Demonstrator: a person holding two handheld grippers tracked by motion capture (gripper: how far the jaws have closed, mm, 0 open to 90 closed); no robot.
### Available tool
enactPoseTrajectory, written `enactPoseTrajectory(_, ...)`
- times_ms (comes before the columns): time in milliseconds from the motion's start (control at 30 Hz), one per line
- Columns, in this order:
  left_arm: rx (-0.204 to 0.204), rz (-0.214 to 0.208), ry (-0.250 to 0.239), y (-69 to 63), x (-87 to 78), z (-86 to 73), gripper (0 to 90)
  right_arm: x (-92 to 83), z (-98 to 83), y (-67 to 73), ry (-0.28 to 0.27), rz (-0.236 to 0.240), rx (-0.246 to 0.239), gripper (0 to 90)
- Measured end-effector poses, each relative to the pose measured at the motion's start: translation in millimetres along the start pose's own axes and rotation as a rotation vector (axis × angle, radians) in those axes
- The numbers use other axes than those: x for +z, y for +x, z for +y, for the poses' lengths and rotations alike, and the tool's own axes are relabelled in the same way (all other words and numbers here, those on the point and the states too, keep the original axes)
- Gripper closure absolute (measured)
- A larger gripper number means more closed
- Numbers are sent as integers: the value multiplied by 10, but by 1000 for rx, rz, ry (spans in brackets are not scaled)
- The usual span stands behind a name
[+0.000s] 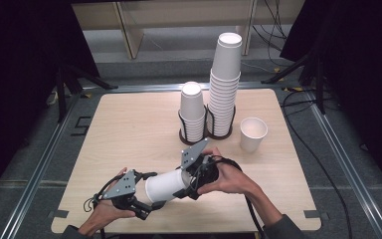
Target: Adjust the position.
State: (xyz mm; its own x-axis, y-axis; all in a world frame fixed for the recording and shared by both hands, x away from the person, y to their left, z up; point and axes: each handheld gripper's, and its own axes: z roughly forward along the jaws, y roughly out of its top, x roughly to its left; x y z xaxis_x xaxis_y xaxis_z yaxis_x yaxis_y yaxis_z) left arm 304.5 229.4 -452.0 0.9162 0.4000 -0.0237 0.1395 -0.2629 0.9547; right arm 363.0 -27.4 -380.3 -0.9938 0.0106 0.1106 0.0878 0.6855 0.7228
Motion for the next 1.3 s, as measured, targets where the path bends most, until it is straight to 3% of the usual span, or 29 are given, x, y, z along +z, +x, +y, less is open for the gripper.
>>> enactPoseTrajectory(33, 0, 4, 1, 3, -11, 5, 88, -12, -5, -23, -18, 7, -14, 249)
enactPoseTrajectory(67, -17, -1, -34, 6, -4, 7, 88, -25, -13, -28, -28, 12, -5, 249)
enactPoseTrajectory(133, -16, 15, -24, 21, -34, 23, 87, -69, -39, -53, -63, 21, 21, 248)
enactPoseTrajectory(233, -45, 18, -67, 29, -33, 19, 88, -119, -70, -97, -120, 17, 19, 248)
enactPoseTrajectory(300, -68, 27, -79, 26, -39, 33, 84, -140, -87, -119, -158, 30, 35, 248)
enactPoseTrajectory(333, -70, 25, -104, 27, -31, 31, 83, -149, -95, -107, -160, 41, 71, 248)
enactPoseTrajectory(367, -68, 33, -90, 26, -48, 37, 81, -144, -97, -135, -184, 41, 43, 249)
enactPoseTrajectory(467, -83, 35, -100, 29, -47, 33, 74, -146, -96, -147, -214, 40, 40, 249)
enactPoseTrajectory(600, -88, 37, -122, 14, -14, 33, 61, -143, -82, -139, -234, 59, 49, 249)
enactPoseTrajectory(733, -97, 49, -100, 5, -5, 37, 56, -151, -73, -139, -260, 70, 59, 250)
enactPoseTrajectory(900, -73, 38, -117, 3, -16, 42, 30, -121, -60, -135, -293, 95, 52, 249)
enactPoseTrajectory(1100, -45, 36, -156, -7, -41, 47, 49, -80, -58, -135, -292, 107, 52, 249)
enactPoseTrajectory(1300, -54, 26, -134, 5, -51, 42, 54, -58, -86, -148, -284, 125, 71, 249)
